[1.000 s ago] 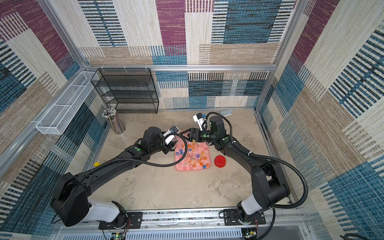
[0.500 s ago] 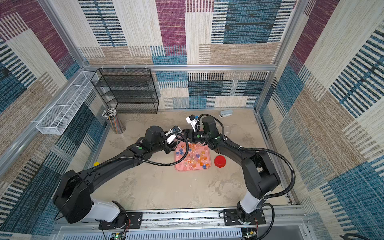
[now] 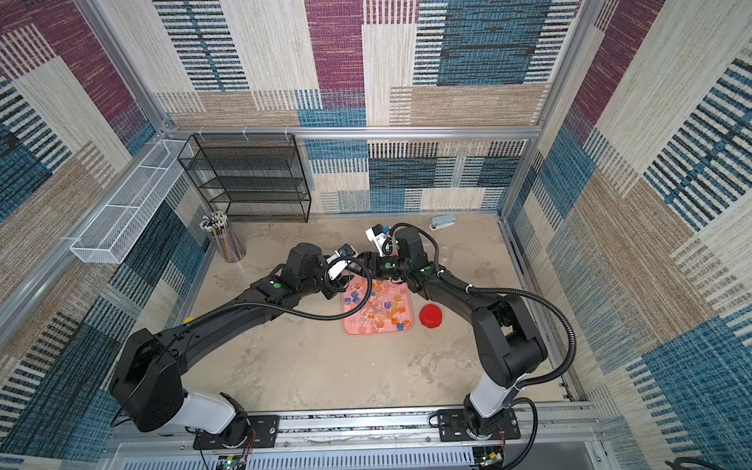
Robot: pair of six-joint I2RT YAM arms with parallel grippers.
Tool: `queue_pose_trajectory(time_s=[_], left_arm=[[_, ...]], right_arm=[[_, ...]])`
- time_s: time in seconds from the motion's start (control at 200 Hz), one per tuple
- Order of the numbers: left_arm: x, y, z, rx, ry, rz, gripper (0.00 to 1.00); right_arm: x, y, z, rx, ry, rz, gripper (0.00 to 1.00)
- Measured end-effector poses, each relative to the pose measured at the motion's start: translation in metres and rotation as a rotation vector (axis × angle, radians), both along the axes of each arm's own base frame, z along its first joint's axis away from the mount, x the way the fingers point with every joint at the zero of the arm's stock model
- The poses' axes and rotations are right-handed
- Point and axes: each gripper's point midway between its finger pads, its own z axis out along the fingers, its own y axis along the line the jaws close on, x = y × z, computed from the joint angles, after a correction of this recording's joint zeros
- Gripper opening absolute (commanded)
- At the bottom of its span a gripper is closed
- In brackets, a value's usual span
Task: Pour the candies out of the jar
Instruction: Place the jar at the center of the board.
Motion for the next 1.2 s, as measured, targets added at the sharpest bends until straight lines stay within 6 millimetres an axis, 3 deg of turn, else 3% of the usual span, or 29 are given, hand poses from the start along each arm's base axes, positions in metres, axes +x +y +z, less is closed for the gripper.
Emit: queue_pose_trajectory(time_s=[0.05,0.06,0.075,0.381,0.561,0.782,0.897,1.092,1.197], left_arm=[[-0.001,0.000,-0.001,0.000,0.003,-0.002,0.86],[-0.001,-0.001,-0.001,-0.001,0.006,-0.005,0.96],[-0.002,-0.001,-0.002,0.001,0.008,-0.006,0.99],[-0.004,0.002,-0.001,-0.003,0.010,0.001,0.99],[-0.007,0.011,-0.002,-0.012,0.016,0.028,0.99],[0.000,0.040,-0.004,-0.059,0.020,0.155,0.99],[0.012,0.065,-0.003,-0.094,0.013,0.273,0.99],[0.033,0.106,0.000,-0.170,0.012,0.473,0.99],[0.036,0.117,-0.002,-0.197,0.022,0.531,0.99]], right_arm=[[-0.001,0.001,0.003,0.005,-0.005,0.011,0.64],[-0.002,0.002,0.003,0.006,-0.007,0.013,0.64],[-0.002,0.002,0.005,0.007,-0.011,0.016,0.64],[-0.003,0.002,0.015,0.003,-0.059,0.027,0.62],[0.013,-0.010,0.013,-0.054,-0.081,-0.054,0.62],[0.042,-0.060,-0.004,-0.154,-0.073,-0.242,0.62],[0.053,-0.092,-0.015,-0.228,-0.079,-0.349,0.62],[0.061,-0.142,-0.038,-0.438,-0.111,-0.530,0.62],[0.061,-0.175,-0.053,-0.581,-0.123,-0.647,0.62]])
